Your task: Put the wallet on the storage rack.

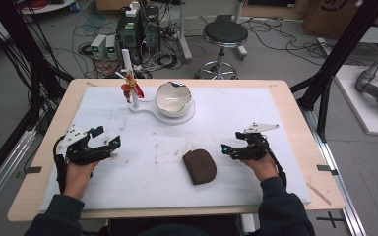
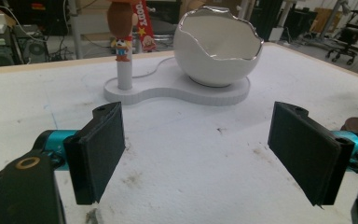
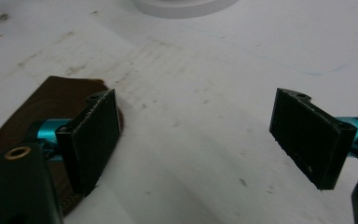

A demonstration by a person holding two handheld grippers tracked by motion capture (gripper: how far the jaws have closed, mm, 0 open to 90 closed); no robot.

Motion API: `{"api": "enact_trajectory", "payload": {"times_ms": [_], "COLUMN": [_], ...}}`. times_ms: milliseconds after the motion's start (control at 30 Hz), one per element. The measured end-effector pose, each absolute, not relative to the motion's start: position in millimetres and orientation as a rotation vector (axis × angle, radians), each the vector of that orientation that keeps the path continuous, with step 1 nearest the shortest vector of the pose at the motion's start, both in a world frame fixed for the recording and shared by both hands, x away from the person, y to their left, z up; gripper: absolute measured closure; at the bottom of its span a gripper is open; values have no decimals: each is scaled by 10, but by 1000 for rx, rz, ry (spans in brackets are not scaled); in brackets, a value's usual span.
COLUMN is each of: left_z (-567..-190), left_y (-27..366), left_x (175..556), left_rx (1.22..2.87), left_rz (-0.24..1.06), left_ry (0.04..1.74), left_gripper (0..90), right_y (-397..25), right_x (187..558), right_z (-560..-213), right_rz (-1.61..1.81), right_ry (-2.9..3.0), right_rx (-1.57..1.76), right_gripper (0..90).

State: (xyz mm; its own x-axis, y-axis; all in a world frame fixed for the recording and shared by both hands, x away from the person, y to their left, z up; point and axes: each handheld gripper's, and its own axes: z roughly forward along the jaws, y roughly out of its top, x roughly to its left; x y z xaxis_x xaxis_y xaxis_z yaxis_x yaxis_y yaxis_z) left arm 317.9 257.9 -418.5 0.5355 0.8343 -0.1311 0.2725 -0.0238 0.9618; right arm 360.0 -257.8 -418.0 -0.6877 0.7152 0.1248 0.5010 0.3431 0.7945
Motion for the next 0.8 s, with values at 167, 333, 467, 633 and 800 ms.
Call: {"api": "enact_trajectory", "payload": {"times_ms": [167,333,467,633,800], "left_z": [-4213,-4203,-4206,-4219,-4230], "left_y": [2569,2565,2546,2523,2496], "left_x": [3207,3200,3200,3212,3228], "left_rx": [1603,1609,1615,1626,1634], "left_rz": [562,556,547,539,527], "left_ry": [970,957,953,953,948], "left_gripper": [205,247,268,268,271], "right_y": [-2356,-2194,-2056,-2058,-2072], "right_x": [3603,3586,3560,3619,3646], "right_z": [-4242,-4284,-4350,-4411,-4420], "right_rz": [1283,1342,1269,1288,1319], "right_ry": [2495,2626,2733,2786,2830], "right_rx": [1045,1003,973,1034,1068], "right_gripper": [162,228,262,267,360]}}
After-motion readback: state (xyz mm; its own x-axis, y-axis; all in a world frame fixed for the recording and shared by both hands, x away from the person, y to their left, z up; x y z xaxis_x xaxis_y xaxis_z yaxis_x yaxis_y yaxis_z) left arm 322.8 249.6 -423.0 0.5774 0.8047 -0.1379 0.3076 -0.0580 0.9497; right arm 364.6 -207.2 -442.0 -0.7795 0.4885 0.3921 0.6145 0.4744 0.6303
